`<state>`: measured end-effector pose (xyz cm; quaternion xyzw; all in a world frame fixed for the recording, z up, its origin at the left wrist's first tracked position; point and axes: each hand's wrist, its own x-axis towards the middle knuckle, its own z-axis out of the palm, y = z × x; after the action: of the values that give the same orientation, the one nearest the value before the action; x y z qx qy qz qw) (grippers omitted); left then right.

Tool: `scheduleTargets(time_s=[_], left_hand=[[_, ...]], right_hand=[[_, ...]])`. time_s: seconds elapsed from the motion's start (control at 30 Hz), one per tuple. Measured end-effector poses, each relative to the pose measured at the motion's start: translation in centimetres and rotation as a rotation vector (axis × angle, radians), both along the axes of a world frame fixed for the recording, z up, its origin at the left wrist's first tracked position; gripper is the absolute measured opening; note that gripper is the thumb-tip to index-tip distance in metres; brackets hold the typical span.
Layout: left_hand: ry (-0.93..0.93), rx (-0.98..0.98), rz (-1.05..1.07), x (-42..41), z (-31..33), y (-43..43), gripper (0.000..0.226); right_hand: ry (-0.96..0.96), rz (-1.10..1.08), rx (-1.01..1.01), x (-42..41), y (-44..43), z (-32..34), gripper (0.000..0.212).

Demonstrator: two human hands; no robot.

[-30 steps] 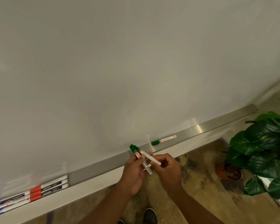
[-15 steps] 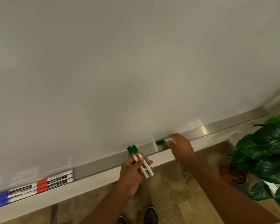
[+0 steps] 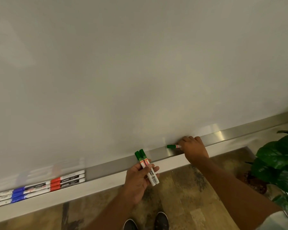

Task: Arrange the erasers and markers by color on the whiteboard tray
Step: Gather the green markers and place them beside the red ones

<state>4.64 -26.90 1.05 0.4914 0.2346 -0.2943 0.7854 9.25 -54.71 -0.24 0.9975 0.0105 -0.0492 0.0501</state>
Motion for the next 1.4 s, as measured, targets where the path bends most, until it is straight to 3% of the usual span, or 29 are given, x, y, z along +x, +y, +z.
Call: scheduleTargets(time_s=[0.13,0.2,0.37,0.47,0.7,0.87,1.17,1.27,1.4], left_hand=[[-0.006,-0.004,0.022,0.2,-0.1,0.3,0.028],[-0.011,-0.005,0.025,0.3,-0.2,0.1,0.029],[-0.033,-0.014,0.030,0.2,-0.1,-0.1,0.029],[-0.052,0.003,0.026,0.2,0.0,-0.2,0.028],[-0.065,0.025,0.059,0.0,0.1,-0.2,0.028],[-0.026,0.000,0.138,-0.4,-0.2,-0.1,0.025],[-0.027,-0.056,0.230,-1.3,-1.4,0.9,0.038],[-0.036,-0.078,0.267,-1.6,-1.7,1.4,0.032],[-0.053,-0.098,0.371,-1.9,-1.6,2.6,0.029]], right_hand=[[-0.139,0.026,0.130,-1.0,2.3,0.1,0.033],[-0.191,0.045,0.230,-1.6,4.2,0.6,0.028],[-0.148,-0.085,0.851,-3.3,9.8,2.1,0.017],[-0.121,-0.157,1.014,-4.3,11.6,2.1,0.018],[-0.105,-0.225,1.072,-4.9,12.9,1.6,0.004],[-0.123,-0.194,1.002,-5.8,13.7,0.7,0.018],[-0.114,-0.131,1.104,-7.3,14.9,1.1,0.023],[-0.108,-0.222,1.192,-7.7,14.9,1.2,0.013],[0.016,-0.429,1.291,-8.7,15.8,0.8,0.021]])
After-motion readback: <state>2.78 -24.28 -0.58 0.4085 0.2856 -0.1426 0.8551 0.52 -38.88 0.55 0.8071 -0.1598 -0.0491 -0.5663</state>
